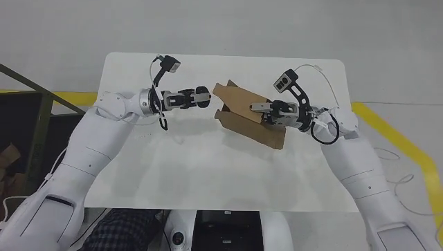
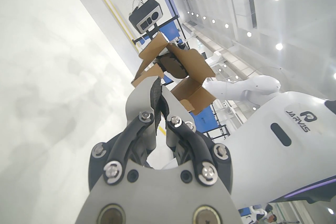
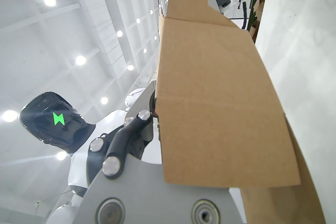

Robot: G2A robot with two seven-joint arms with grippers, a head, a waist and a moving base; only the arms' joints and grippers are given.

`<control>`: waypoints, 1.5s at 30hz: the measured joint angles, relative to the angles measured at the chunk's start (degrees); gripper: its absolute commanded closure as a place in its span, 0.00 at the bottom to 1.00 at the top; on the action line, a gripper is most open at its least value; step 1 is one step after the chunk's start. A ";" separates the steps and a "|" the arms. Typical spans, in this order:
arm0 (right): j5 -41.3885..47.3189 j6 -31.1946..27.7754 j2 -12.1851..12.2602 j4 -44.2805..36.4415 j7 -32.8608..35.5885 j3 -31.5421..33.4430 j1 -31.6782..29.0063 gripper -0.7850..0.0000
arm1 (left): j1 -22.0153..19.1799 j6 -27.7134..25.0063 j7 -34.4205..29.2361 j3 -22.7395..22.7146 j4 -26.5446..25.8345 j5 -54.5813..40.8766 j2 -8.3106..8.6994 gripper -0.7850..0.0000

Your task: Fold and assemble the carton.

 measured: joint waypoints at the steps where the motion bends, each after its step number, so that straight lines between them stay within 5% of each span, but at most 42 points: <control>1: -0.09 0.40 0.10 -0.07 0.32 0.30 0.07 1.00 | 0.12 -0.44 0.44 -0.09 -0.12 0.55 0.25 0.00; 8: -1.15 2.07 0.68 -1.05 0.73 1.95 -0.33 1.00 | 0.22 -3.35 3.35 0.39 -2.10 6.32 1.99 0.00; 30: -1.42 2.26 0.70 -2.45 -0.11 1.83 -0.97 1.00 | 0.50 -3.49 3.97 0.33 -2.59 6.56 1.96 0.00; 41: -0.06 -1.04 0.20 3.76 6.49 0.05 0.94 1.00 | 1.73 -16.79 16.90 3.80 -4.95 17.25 3.04 0.00; 45: 0.33 -2.30 0.03 4.69 7.17 -0.18 1.43 1.00 | 1.75 -17.59 17.62 3.78 -7.40 19.14 3.95 0.00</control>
